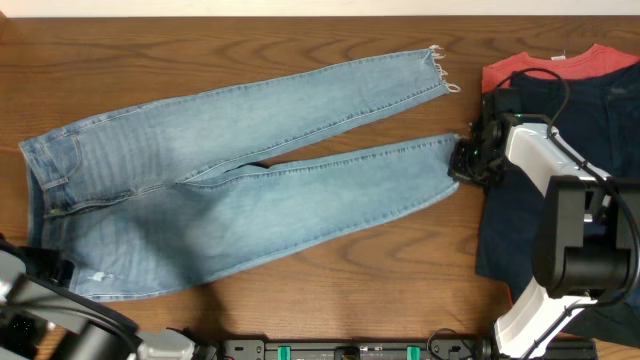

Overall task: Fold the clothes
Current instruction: 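Lift the hems with the right gripper, stretching jeans from the waistband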

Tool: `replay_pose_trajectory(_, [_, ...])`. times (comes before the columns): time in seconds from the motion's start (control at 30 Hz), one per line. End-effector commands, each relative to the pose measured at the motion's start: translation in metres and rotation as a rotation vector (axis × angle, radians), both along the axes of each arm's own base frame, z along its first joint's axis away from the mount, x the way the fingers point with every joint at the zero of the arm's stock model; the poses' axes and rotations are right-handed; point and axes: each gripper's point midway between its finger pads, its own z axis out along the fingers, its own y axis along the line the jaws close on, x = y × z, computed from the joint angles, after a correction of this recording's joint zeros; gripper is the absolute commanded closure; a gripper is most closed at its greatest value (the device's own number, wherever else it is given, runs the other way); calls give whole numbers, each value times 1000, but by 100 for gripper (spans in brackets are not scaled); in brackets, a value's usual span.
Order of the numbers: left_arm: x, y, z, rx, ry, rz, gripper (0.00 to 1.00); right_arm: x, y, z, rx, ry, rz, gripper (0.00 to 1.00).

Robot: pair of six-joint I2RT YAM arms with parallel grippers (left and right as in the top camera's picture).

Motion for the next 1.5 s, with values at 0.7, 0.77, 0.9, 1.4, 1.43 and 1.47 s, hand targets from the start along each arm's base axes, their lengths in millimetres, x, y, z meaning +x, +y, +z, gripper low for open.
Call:
replay_pose_trajectory(0.7, [-49,-32,123,291,-37,181,94,-10,-23,306,-105,-622,-174,99])
replay_pose_trajectory(0.77, [-48,-30,122,293,-40,182,94,1,-22,298,-92,-603,-196,99])
replay_pose_trajectory(0.9, [-36,-24,119,288,-75,169,94,39,-12,271,-25,-574,-187,99])
replay_pose_trajectory(1.4, [99,-7,105,384,-239,-120,94,198,62,145,336,-610,-176,98])
replay_pose_trajectory(1.43, [103,-8,102,381,-239,-130,94,198,64,141,341,-603,-173,98])
replay_pose_trajectory(1.47, [105,-9,99,377,-233,-135,94,197,65,137,334,-595,-166,98])
